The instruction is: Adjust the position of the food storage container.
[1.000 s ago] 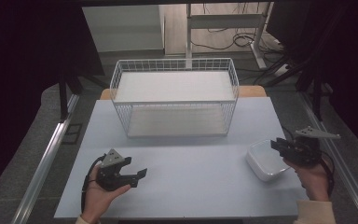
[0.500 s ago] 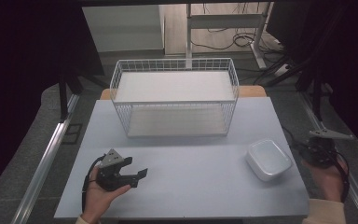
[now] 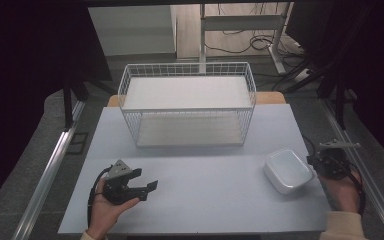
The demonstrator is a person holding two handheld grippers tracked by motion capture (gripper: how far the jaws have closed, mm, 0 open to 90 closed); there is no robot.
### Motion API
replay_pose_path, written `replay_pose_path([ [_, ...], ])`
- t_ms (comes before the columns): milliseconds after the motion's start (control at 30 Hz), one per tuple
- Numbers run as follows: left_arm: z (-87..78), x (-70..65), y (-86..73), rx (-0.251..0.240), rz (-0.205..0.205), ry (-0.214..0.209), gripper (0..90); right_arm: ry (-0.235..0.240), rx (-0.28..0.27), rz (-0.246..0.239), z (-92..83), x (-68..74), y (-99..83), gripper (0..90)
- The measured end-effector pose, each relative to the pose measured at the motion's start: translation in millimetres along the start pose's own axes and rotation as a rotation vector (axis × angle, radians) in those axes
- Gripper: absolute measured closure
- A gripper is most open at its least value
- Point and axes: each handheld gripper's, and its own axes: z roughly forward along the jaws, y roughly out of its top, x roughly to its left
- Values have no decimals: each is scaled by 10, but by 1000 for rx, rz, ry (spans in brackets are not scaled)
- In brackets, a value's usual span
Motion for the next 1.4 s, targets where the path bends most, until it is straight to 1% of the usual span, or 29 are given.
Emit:
replay_pose_path([
  [67, 0, 0, -1, 0, 0, 0, 246, 8, -1, 0, -2, 1, -2, 897],
  [200, -14, 5, 2, -3, 0, 2, 248, 17, 13, -8, 8, 24, -1, 898],
  [267, -15, 6, 3, -4, -1, 2, 249, 16, 17, -14, 11, 36, 0, 897],
  [300, -15, 10, 2, -5, -3, 2, 249, 4, 30, -22, 7, 60, 10, 898],
  [333, -15, 11, 1, -5, -3, 2, 249, 3, 33, -23, 3, 67, 12, 898],
  [500, -12, 14, 0, -4, -3, 3, 249, 15, 48, -32, -4, 119, 18, 898],
  [533, -14, 13, 0, -6, -5, 3, 249, 21, 52, -32, -3, 141, 24, 898],
  [567, -20, 14, 2, -7, -6, 4, 249, 40, 62, -41, 0, 198, 42, 898],
  [667, -34, 20, 3, -10, -6, 5, 249, 59, 71, -62, -4, 288, 66, 898],
  [767, -40, 25, -5, -12, -10, 6, 250, 71, 77, -69, -5, 349, 75, 898],
  [800, -38, 27, -6, -11, -10, 5, 250, 98, 83, -81, -1, 422, 79, 898],
  [833, -36, 29, -7, -10, -10, 6, 250, 98, 83, -81, -1, 422, 79, 898],
  [867, -34, 30, -8, -9, -11, 5, 250, 117, 90, -94, 3, 485, 88, 898],
  [933, -35, 29, -8, -9, -10, 5, 250, 118, 94, -101, 3, 505, 93, 899],
  [1033, -43, 27, -6, -12, -10, 5, 250, 131, 101, -119, 7, 577, 114, 898],
  [1100, -45, 27, -5, -13, -11, 5, 250, 138, 102, -117, 7, 585, 115, 898],
  [1133, -45, 30, -5, -12, -10, 6, 251, 154, 106, -116, 8, 607, 116, 898],
  [1233, -37, 28, -7, -10, -12, 4, 250, 163, 113, -118, 6, 647, 122, 898],
  [1300, -33, 23, -7, -12, -27, -14, 251, 173, 117, -119, 4, 691, 132, 898],
  [1333, -33, 23, -7, -12, -27, -14, 251, 173, 117, -119, 4, 691, 132, 898],
  [1367, -34, 5, 0, -12, -18, -10, 251, 188, 120, -122, 3, 763, 147, 898],
  [1400, -34, 5, 0, -12, -18, -10, 251, 188, 120, -122, 3, 763, 147, 898],
])
